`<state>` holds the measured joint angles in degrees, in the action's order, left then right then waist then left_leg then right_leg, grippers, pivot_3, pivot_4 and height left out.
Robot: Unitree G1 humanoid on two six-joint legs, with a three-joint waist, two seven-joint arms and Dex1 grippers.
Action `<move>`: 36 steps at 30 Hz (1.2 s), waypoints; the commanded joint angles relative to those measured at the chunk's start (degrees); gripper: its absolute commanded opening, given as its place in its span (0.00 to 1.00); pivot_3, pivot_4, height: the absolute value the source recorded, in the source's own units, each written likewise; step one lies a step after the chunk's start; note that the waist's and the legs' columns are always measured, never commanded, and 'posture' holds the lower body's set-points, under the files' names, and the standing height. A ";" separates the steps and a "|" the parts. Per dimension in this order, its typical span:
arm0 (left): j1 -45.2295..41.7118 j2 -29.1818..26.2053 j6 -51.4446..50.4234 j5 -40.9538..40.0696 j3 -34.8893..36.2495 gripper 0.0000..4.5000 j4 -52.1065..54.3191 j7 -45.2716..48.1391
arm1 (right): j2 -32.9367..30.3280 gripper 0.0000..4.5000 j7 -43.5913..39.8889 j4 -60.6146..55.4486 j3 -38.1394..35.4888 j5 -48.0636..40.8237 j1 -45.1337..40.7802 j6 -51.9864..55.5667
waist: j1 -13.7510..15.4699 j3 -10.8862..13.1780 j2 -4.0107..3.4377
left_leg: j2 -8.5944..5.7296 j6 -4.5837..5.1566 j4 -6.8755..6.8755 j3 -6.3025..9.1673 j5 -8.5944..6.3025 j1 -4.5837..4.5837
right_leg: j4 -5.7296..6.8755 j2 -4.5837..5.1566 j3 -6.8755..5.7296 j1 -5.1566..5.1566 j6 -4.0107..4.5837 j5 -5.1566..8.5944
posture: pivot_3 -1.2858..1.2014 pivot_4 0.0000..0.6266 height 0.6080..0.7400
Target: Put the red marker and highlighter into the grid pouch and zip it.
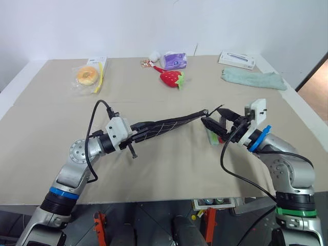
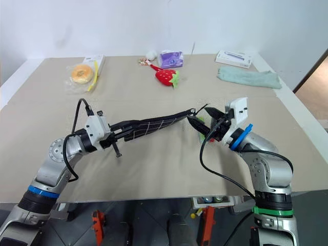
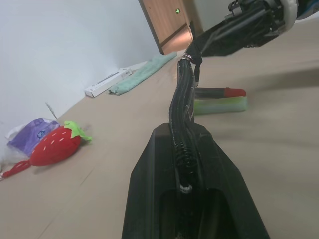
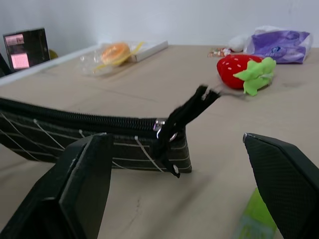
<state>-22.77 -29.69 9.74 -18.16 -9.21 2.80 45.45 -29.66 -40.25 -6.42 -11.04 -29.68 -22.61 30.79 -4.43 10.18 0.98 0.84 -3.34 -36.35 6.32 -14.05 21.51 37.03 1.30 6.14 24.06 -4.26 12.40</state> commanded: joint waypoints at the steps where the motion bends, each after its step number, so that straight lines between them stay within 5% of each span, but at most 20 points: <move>1: -0.93 0.51 0.03 0.51 1.79 0.00 2.22 0.17 | 0.06 0.69 0.75 0.55 -0.41 0.51 -1.73 -1.83 | 0.05 0.00 0.00 | 0.00 0.00 0.00 0.00 0.00 0.00 | 0.00 0.00 0.00 0.00 0.00 0.00 | 0.52 0.24 1.00; 7: -0.34 0.77 -0.25 1.04 1.87 0.00 2.90 0.33 | 0.04 0.01 0.73 0.66 -0.63 0.30 -1.72 -2.52 | 0.09 0.01 0.01 | -0.01 0.00 0.00 0.00 0.00 0.02 | -0.03 0.01 0.00 0.00 -0.01 0.01 | 0.52 0.24 1.00; 16: -0.58 1.34 -0.51 1.98 1.71 0.00 2.57 0.76 | 0.39 0.01 0.97 -3.77 -1.38 -3.02 -2.01 -1.51 | 0.08 0.01 0.02 | -0.01 0.00 0.00 0.00 0.00 0.02 | -0.03 0.01 0.01 0.00 -0.01 0.01 | 0.52 0.24 1.00; 30: -0.71 2.36 -1.16 2.68 2.13 0.00 3.09 0.64 | -1.68 0.01 -1.11 -10.52 11.44 0.69 -0.75 3.78 | 0.08 0.02 0.04 | 0.00 0.00 0.01 0.00 0.00 0.02 | -0.03 0.01 0.00 0.01 -0.02 0.01 | 0.52 0.24 1.00; 36: -0.41 2.66 -1.97 2.03 3.05 0.00 3.34 -0.22 | -0.51 0.01 2.58 -4.15 0.37 -3.27 -3.15 2.19 | 0.27 0.08 0.13 | -0.04 0.00 -0.01 0.00 0.00 0.05 | -0.05 0.05 0.01 -0.01 -0.02 0.01 | 0.52 0.24 1.00</move>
<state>-22.76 -27.56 7.85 -15.40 -7.72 3.59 45.53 -30.47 -38.12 -8.87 -7.99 -30.46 -23.72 33.65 -4.16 10.25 1.10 0.81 -3.34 -36.36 6.32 -14.05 21.55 36.97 1.35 6.14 24.06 -4.29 12.40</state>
